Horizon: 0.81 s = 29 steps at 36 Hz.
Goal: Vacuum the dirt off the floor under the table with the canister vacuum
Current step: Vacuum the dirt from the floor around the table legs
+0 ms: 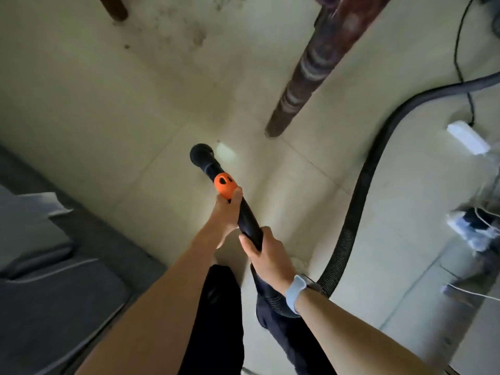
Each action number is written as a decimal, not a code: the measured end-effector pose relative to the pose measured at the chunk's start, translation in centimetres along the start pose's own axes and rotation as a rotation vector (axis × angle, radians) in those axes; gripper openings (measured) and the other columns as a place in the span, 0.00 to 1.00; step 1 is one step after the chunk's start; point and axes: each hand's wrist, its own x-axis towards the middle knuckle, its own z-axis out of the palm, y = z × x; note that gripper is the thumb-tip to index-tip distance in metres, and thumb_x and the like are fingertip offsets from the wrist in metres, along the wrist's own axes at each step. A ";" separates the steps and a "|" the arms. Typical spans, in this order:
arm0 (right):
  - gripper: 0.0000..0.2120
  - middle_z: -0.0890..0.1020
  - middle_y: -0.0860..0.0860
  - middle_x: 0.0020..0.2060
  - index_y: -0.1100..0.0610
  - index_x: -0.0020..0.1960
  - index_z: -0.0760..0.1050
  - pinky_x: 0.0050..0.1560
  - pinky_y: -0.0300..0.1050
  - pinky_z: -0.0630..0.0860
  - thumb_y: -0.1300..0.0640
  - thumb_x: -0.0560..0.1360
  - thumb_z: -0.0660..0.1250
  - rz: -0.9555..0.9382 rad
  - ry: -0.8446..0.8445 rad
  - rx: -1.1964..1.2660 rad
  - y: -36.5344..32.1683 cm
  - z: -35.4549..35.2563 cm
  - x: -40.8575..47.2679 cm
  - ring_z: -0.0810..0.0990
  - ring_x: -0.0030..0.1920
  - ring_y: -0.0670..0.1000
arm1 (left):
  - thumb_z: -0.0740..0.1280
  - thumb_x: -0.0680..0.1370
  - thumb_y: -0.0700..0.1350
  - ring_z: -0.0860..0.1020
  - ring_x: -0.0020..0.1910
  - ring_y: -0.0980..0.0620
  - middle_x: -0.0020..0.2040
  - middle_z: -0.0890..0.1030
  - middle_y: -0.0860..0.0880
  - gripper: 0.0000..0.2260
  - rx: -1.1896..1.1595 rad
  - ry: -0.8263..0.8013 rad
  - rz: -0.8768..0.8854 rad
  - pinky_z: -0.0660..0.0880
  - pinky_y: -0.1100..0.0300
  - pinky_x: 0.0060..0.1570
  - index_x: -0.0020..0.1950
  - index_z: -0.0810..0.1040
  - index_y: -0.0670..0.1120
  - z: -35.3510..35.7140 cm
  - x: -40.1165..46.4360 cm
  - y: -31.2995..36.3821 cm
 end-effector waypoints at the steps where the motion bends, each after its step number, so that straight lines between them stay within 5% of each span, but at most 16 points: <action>1: 0.20 0.82 0.58 0.39 0.56 0.50 0.67 0.41 0.56 0.78 0.39 0.76 0.61 -0.006 -0.002 0.001 1.3 0.4 1.4 0.80 0.39 0.62 | 0.59 0.81 0.53 0.78 0.52 0.40 0.53 0.77 0.40 0.20 0.013 -0.006 0.004 0.77 0.45 0.56 0.63 0.67 0.38 0.7 1.6 -0.8; 9: 0.17 0.76 0.49 0.35 0.55 0.50 0.65 0.38 0.47 0.75 0.41 0.78 0.59 0.000 0.005 0.058 7.4 4.7 11.8 0.78 0.37 0.55 | 0.55 0.82 0.54 0.78 0.53 0.42 0.55 0.78 0.39 0.19 0.160 -0.077 0.139 0.76 0.47 0.57 0.61 0.70 0.39 3.8 12.7 -4.8; 15: 0.19 0.79 0.56 0.41 0.57 0.52 0.66 0.43 0.51 0.77 0.40 0.78 0.59 -0.035 0.046 0.045 9.5 6.8 16.2 0.80 0.42 0.59 | 0.55 0.82 0.53 0.78 0.51 0.44 0.53 0.78 0.41 0.21 0.129 -0.111 0.172 0.76 0.55 0.46 0.64 0.69 0.37 3.9 17.4 -6.3; 29: 0.18 0.82 0.57 0.42 0.57 0.52 0.67 0.45 0.51 0.79 0.41 0.78 0.59 -0.202 0.082 0.242 7.3 8.2 23.6 0.82 0.42 0.57 | 0.55 0.82 0.54 0.76 0.45 0.50 0.49 0.76 0.44 0.19 0.128 -0.083 0.340 0.75 0.58 0.43 0.61 0.68 0.40 2.6 22.8 -2.2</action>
